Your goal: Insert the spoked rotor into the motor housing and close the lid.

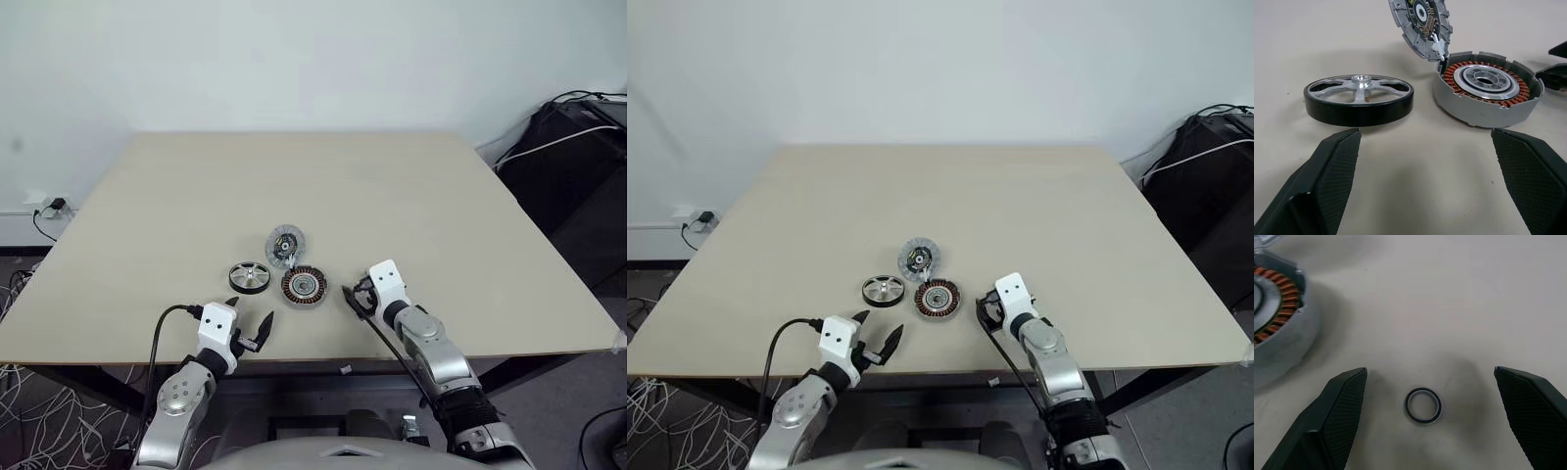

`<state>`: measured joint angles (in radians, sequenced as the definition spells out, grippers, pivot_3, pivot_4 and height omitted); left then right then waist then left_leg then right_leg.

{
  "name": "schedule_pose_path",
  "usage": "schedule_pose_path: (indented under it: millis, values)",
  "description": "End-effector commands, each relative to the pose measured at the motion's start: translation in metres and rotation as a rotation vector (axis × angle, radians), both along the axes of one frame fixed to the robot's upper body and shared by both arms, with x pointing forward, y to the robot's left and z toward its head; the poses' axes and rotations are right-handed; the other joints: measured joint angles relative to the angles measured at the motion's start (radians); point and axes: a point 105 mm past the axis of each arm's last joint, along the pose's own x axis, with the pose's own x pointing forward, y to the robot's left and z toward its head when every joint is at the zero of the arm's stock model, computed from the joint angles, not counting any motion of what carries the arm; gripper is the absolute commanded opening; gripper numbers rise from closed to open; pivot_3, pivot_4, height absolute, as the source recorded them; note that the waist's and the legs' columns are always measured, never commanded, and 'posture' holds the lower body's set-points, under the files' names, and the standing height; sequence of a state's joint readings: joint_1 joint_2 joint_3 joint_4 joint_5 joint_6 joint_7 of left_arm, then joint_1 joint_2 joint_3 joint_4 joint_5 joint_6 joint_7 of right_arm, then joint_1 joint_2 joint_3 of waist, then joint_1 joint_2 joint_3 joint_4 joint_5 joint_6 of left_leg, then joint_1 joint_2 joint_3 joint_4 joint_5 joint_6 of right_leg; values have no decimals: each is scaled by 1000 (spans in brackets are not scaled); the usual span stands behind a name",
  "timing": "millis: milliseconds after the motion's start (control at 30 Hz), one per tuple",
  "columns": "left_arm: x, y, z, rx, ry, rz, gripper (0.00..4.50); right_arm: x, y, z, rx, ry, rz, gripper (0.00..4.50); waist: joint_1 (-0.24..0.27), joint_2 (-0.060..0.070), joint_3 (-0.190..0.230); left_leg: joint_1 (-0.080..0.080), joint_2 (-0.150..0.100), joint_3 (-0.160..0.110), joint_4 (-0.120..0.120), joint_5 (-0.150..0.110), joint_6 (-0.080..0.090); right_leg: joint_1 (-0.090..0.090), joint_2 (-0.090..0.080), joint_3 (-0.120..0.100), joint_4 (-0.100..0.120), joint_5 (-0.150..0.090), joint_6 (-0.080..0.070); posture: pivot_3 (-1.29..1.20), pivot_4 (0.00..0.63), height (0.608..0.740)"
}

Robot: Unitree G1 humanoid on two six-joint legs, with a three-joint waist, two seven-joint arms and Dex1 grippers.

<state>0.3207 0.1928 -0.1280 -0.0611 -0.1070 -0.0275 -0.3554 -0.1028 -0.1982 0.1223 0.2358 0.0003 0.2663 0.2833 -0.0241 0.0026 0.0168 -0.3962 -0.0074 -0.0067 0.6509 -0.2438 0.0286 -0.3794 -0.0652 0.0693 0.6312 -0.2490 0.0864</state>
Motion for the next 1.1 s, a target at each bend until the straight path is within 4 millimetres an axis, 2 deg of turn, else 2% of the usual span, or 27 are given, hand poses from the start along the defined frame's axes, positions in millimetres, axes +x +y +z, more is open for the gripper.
schedule_pose_path:
  millis: [33, 200, 233, 333, 567, 633, 800, 1033, 1100]
  values:
    - [6, -4, 18, -6, -73, -10, 4500, 9, 0, 10, 23, -42, -13, 4460, -1, 0, 0, 0, 0, 0, 0, 0, 0, 0, 0, 0, 0, 0, 0, 0, 0, 740]
    - [6, -5, 17, -6, -71, -11, 4500, 5, 4, 2, 43, -7, -15, 4460, -5, 0, 0, 0, 0, 0, 0, 0, 0, 0, 0, 0, 0, 0, 0, 0, 0, 740]
    - [6, -5, 17, -6, -70, -12, 4500, 3, 4, 1, 46, 0, -15, 4283, -6, 0, 0, 1, 0, 0, 0, 0, 0, 0, 0, 0, 0, 0, 0, 0, 0, 740]
    - [6, -5, 17, -5, -69, -13, 4500, 0, 6, -2, 53, 12, -14, 3568, -8, 1, -1, 1, 0, 0, 0, 0, 0, 0, 0, 0, 0, 0, 0, 0, 0, 740]
    - [6, -5, 16, -3, -66, -16, 4500, -7, 11, -9, 71, 47, -5, 1187, -6, 1, -1, 2, 0, 0, 0, 0, -1, 2, 0, 0, 0, 0, 0, 0, 0, 740]
    - [6, -5, 16, -4, -65, -18, 4500, -8, 12, -9, 75, 49, -3, 684, -6, 1, -2, 2, 0, 0, 0, -1, -2, 2, 0, 0, 0, 0, 0, 0, 0, 740]
    - [6, -6, 15, -5, -61, -20, 4500, -7, 14, -2, 88, 28, 0, 686, -4, 1, -2, 2, 0, 0, 0, -2, -3, 2, 0, 0, 0, 0, 0, 0, 0, 740]
    - [6, -6, 15, -7, -58, -18, 4500, 4, 36, 55, 133, -152, 95, 686, -8, 3, 0, 1, 0, 0, 0, -1, -2, 0, 0, 0, 0, 0, 0, 0, 0, 740]
    - [5, -6, 15, -8, -58, -19, 4500, 3, 44, 65, 142, -176, 130, 686, -10, 2, 0, 1, 0, 0, 0, -1, -2, 0, 1, 0, 0, 0, 0, 0, 0, 740]
